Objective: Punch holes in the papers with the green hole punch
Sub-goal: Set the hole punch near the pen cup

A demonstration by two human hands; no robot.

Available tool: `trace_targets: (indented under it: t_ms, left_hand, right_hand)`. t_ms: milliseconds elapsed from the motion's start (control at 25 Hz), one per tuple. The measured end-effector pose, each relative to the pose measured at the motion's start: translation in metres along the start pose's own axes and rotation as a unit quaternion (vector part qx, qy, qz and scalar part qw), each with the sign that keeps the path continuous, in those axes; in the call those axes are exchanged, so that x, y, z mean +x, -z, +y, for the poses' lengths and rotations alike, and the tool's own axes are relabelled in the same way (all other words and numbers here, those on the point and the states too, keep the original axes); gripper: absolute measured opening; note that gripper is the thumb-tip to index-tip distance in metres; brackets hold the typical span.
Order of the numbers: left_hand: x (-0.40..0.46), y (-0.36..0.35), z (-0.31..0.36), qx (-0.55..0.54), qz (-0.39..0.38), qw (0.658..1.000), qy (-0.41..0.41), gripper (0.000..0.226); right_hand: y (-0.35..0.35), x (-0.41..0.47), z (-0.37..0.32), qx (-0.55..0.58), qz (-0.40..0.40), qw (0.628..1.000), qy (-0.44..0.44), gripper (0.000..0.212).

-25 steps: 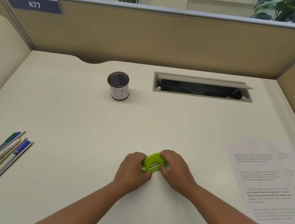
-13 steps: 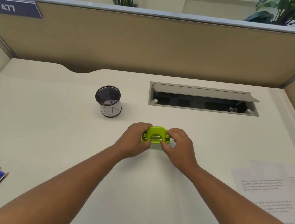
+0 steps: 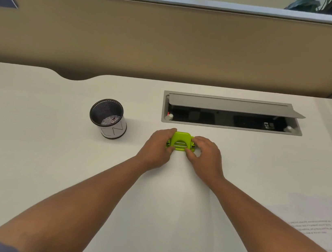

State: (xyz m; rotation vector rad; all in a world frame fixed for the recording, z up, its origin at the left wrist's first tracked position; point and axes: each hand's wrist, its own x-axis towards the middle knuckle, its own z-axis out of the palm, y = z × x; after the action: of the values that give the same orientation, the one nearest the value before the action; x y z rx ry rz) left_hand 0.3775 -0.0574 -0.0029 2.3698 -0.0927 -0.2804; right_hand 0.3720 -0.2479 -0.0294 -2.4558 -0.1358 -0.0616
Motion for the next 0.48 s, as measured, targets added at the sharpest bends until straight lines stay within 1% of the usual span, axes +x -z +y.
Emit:
trace_targets:
  t_ms: [240, 400, 480]
  left_hand:
    - [0.000, -0.003, -0.003, -0.007, 0.001, 1.000, 0.005, 0.065]
    - [-0.019, -0.006, 0.001, 0.001, 0.017, 1.000, -0.006, 0.081]
    - [-0.038, -0.011, 0.004, 0.011, 0.028, 0.999, -0.019, 0.084]
  right_hand:
    - [-0.003, 0.000, 0.001, 0.011, 0.004, 1.000, -0.003, 0.043]
    - [0.000, -0.011, -0.004, 0.078, -0.014, 0.997, -0.026, 0.061]
    - [0.005, -0.023, -0.006, 0.107, -0.011, 0.993, -0.042, 0.064]
